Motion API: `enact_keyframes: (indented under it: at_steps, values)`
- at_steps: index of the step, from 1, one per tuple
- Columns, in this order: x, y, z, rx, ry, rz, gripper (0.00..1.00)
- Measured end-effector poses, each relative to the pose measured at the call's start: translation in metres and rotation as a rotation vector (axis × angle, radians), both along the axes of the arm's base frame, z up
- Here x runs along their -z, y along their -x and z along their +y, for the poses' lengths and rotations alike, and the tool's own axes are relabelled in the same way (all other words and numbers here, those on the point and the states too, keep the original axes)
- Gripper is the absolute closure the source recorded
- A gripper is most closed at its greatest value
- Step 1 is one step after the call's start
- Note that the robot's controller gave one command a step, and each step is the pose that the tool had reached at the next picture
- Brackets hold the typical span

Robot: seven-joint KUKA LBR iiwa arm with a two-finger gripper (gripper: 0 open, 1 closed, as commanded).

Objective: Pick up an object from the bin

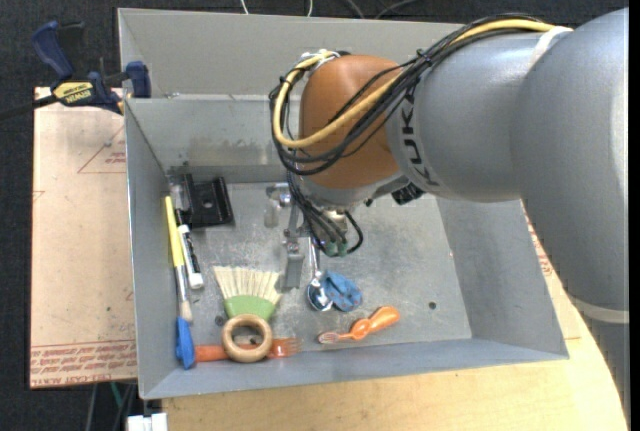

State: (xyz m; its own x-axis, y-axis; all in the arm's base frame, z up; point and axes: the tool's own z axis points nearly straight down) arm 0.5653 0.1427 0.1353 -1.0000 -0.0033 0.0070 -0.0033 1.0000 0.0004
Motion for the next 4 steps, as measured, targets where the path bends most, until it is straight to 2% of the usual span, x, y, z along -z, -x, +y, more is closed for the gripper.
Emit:
enact_keyframes:
  at_steps: [1, 2, 3, 4]
  values:
    - [-0.004, -0.002, -0.001, 0.003, -0.001, -0.007, 0.00]
    - [0.067, 0.039, 0.052, -0.062, -0.001, -0.003, 0.00]
    - [0.037, 0.039, 0.051, -0.228, -0.002, -0.021, 0.00]
    - [0.028, 0.042, 0.053, -0.068, -0.003, -0.018, 0.00]
